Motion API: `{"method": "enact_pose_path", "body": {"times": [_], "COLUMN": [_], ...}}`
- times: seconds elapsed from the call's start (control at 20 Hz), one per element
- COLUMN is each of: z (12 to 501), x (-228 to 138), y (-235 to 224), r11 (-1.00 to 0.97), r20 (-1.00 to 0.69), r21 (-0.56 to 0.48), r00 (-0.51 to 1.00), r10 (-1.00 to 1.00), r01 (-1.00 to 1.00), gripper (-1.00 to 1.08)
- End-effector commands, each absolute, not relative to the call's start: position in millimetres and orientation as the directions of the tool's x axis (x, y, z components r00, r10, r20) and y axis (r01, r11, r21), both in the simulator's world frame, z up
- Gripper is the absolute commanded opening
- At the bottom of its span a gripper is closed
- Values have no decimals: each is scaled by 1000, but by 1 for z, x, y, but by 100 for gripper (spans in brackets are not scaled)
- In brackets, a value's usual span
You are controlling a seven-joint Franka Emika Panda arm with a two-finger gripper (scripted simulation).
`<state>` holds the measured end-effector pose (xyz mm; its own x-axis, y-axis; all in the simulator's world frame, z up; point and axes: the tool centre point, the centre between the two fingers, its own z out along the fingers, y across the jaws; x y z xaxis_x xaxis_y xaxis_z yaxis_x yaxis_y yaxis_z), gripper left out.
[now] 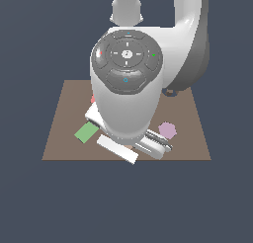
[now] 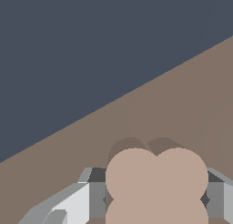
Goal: Insert a designated object into the corresponding slot on a board.
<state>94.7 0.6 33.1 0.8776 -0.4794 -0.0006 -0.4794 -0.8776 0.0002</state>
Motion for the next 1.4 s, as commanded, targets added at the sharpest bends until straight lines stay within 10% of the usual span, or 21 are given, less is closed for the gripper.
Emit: {"method": "enact_pose_path", "body": {"times": [0.0,1.35], "z": [33,36], "x": [95,51], "y": [1,24], "r11": [-878,-996], "r20": [-1,0], "r21": [0,0], "r00": [878,996], "r10": [-479,87], "r01": [-479,87], "gripper": [-100,-100]}}
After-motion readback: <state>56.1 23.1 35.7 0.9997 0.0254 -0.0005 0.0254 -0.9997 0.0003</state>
